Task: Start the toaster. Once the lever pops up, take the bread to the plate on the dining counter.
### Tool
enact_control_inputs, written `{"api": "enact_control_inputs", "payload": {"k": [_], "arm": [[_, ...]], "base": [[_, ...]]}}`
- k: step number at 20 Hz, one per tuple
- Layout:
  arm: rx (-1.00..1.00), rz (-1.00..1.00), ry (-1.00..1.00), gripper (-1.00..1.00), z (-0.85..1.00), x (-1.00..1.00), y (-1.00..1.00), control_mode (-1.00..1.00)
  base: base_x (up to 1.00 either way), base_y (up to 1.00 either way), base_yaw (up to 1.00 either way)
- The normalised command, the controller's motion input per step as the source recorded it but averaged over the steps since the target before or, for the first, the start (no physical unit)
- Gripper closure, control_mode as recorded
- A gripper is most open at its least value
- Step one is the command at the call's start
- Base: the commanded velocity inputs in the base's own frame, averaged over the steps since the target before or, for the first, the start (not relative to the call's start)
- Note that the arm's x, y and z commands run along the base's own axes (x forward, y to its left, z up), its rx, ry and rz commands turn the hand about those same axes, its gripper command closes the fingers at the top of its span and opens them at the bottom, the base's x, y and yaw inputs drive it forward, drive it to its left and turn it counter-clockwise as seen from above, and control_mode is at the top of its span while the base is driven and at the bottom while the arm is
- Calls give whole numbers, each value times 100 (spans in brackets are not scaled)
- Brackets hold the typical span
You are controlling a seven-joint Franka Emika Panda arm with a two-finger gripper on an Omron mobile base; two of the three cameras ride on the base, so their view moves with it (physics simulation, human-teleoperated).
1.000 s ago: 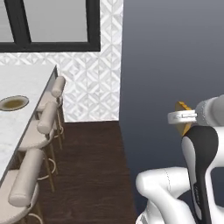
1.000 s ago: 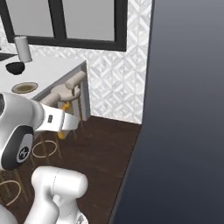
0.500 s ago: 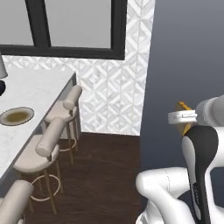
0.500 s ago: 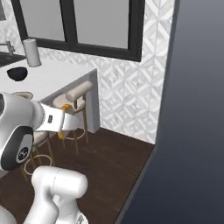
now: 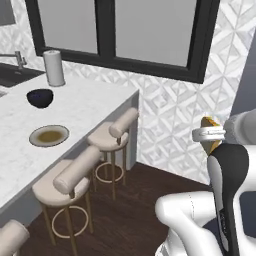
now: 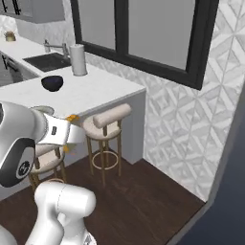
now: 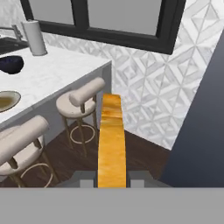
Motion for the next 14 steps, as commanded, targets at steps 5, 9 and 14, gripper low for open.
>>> {"api": "enact_control_inputs", "payload": {"k": [5, 9, 14], "arm": [[0, 0, 0, 100, 0, 0, 0, 100], [0, 0, 0, 100, 0, 0, 0, 100], [0, 0, 0, 100, 0, 0, 0, 100]], "base": [[63, -39, 75], [48, -26, 84], [39, -22, 87]]}}
